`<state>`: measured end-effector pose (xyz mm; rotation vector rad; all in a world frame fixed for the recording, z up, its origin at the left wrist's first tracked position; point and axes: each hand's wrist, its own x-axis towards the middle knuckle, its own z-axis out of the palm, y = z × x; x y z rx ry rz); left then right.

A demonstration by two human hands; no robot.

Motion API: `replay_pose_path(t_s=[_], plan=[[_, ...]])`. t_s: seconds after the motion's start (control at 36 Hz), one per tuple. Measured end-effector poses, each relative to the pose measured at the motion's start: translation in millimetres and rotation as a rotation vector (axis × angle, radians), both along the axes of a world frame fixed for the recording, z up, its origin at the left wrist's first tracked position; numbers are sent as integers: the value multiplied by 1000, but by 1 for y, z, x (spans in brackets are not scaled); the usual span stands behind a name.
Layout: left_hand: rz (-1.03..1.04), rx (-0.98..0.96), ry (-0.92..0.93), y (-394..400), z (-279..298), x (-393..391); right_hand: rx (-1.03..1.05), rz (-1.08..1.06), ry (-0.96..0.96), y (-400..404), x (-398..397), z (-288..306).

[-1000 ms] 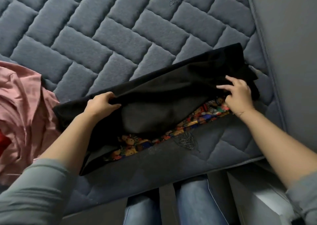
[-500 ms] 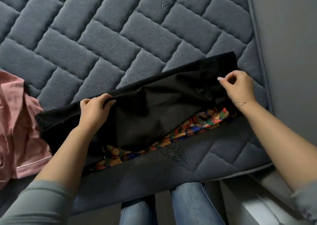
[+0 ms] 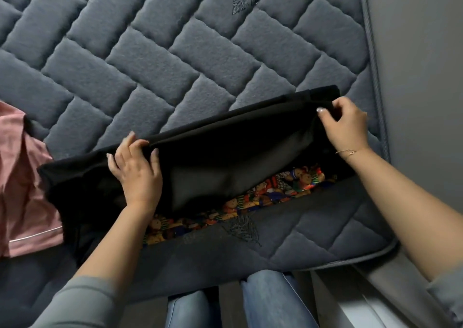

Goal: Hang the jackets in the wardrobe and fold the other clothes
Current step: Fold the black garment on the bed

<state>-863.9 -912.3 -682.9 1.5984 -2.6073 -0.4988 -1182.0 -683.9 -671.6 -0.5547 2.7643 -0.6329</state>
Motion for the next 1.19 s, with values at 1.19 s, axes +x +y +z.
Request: replay_pose_path(t_s=[1.19], plan=[[1120, 556, 300, 79, 3, 37, -360, -805, -748, 85, 57, -4]])
